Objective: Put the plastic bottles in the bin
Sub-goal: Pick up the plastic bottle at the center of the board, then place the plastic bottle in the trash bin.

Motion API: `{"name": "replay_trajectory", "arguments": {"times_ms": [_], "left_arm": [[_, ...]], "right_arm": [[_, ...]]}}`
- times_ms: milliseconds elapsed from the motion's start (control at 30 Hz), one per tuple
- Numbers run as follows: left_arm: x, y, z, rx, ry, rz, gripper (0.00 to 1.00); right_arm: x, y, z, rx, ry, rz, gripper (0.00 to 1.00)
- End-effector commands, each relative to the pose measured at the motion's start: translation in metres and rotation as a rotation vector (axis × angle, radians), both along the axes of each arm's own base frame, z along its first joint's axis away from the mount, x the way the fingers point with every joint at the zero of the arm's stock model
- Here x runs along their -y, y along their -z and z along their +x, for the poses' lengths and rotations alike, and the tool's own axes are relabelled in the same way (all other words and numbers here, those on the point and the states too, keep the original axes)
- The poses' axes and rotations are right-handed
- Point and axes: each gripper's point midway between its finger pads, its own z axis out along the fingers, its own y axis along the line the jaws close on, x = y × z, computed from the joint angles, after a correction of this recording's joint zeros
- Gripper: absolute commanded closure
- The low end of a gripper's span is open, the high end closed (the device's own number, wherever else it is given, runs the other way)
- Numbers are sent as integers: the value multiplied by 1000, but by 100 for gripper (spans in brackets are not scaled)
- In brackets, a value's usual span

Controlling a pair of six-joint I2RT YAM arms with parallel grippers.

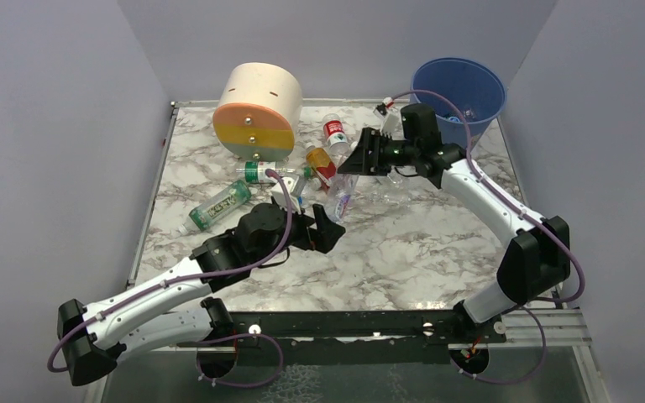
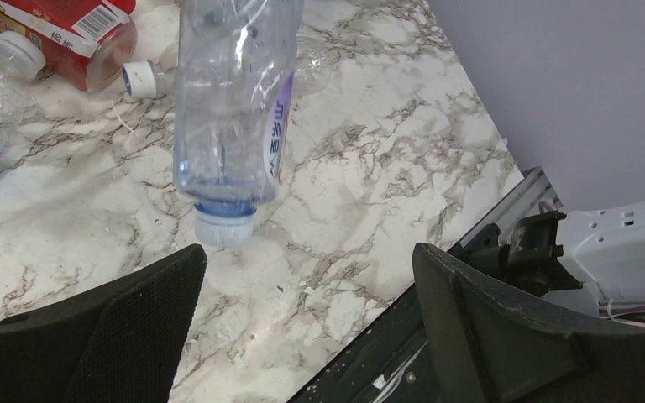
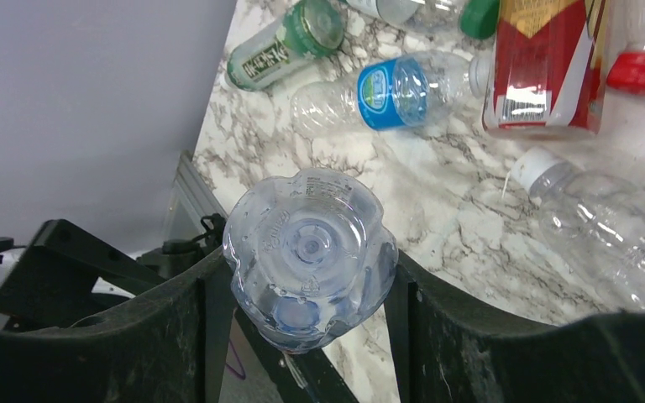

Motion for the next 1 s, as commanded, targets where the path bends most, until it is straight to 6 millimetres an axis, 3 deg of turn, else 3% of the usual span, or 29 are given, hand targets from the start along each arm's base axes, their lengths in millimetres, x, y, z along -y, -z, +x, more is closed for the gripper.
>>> {"name": "replay_trajectory", "arguments": {"times_ms": [0,367,967], "left_arm": [[-7,-2,-1,17,-15,-7,1],[-12,-3,-1,28,-23,-6,1],[-3,0,4,30,-13,19,1]], "right_arm": [[5,-19,20,46,35,-14,38],[40,-70,66,123,122,37,38],[158,-157,119,241,329,229,38]]}}
